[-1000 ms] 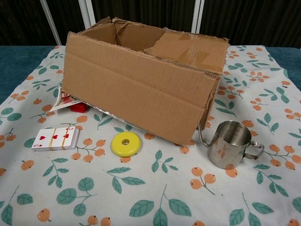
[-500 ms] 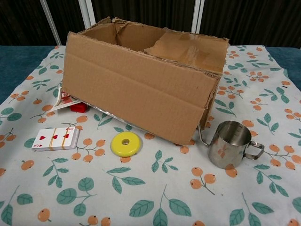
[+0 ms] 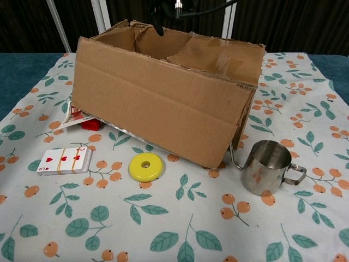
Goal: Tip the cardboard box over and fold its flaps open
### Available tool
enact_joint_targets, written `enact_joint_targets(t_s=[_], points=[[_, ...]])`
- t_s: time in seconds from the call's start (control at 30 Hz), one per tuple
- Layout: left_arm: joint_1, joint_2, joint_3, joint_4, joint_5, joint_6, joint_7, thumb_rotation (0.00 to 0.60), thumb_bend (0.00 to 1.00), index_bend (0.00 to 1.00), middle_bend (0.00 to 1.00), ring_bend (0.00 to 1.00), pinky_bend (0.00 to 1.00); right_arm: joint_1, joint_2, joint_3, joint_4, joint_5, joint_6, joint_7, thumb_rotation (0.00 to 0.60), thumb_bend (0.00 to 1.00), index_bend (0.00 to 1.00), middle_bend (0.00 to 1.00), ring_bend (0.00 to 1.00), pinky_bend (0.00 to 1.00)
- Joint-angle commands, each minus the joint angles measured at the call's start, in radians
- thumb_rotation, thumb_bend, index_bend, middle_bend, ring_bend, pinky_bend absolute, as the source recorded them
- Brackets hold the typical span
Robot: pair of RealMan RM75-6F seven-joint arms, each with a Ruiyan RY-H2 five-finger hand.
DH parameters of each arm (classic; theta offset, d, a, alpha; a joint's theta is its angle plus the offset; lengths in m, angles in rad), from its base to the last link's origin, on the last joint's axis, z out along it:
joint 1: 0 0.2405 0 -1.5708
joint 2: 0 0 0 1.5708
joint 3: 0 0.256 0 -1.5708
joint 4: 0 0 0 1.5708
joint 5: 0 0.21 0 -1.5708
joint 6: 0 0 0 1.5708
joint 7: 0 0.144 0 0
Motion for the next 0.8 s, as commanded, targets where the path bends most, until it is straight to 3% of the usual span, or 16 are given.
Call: enact_joint_targets(t_s=[0.03,0.3,0.8], points=[[0.004,0.0,-0.01,-0.001,-0.001,-0.012,-0.003,0.6,0.22,0.0,0.01,0.0,0.03,0.035,-0.048,-0.019,0.059,0.002,-0.016,0.021,0.6,1.0,0.5,0.34,0.25,0.28],[0.017,0.003,-0.046,-0.003,-0.008,-0.046,-0.016,0.6,0.22,0.0,0.02,0.0,0.03,0.091,-0.099,-0.08,0.176,-0.042,-0.105,0.07,0.6,1.0,0.53,0.37,0.26,0.28],[0.036,0.002,-0.083,-0.011,0.011,-0.072,-0.008,0.6,0.22,0.0,0.03,0.0,0.03,0.118,-0.038,-0.164,0.157,-0.143,-0.097,0.069,0.6,1.0,0.69,0.55,0.29,0.28]])
